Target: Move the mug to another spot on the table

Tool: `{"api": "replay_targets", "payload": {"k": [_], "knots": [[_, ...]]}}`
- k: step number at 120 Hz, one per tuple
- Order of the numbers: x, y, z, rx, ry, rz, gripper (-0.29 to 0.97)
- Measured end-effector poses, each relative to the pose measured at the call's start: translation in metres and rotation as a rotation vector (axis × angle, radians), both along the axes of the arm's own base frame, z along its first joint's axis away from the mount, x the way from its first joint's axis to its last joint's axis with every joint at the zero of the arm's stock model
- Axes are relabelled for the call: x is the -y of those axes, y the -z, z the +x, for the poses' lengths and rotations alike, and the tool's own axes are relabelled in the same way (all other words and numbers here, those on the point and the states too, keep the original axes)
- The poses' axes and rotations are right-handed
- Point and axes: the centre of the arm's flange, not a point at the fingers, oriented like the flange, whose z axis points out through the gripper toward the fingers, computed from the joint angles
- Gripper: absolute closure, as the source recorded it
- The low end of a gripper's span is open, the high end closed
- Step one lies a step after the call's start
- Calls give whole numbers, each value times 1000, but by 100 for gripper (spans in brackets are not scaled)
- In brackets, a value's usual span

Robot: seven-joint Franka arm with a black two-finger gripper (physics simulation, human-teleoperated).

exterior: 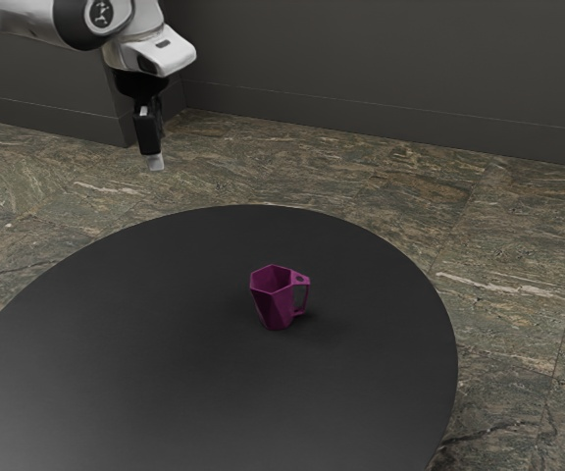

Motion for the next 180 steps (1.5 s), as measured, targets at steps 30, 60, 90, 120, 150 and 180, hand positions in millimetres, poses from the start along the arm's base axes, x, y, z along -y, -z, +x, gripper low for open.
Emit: {"api": "replay_targets", "payload": {"k": [30, 60, 90, 120, 150, 180], "knots": [[2, 22, 11, -41, 46, 0, 0], [77, 56, 44, -78, 137, -59, 0], [120, 124, 81, -130, 146, -97, 0], [139, 148, 87, -133, 152, -93, 0], [152, 214, 106, -153, 158, -60, 0], [168, 267, 119, -98, 197, -19, 0]]}}
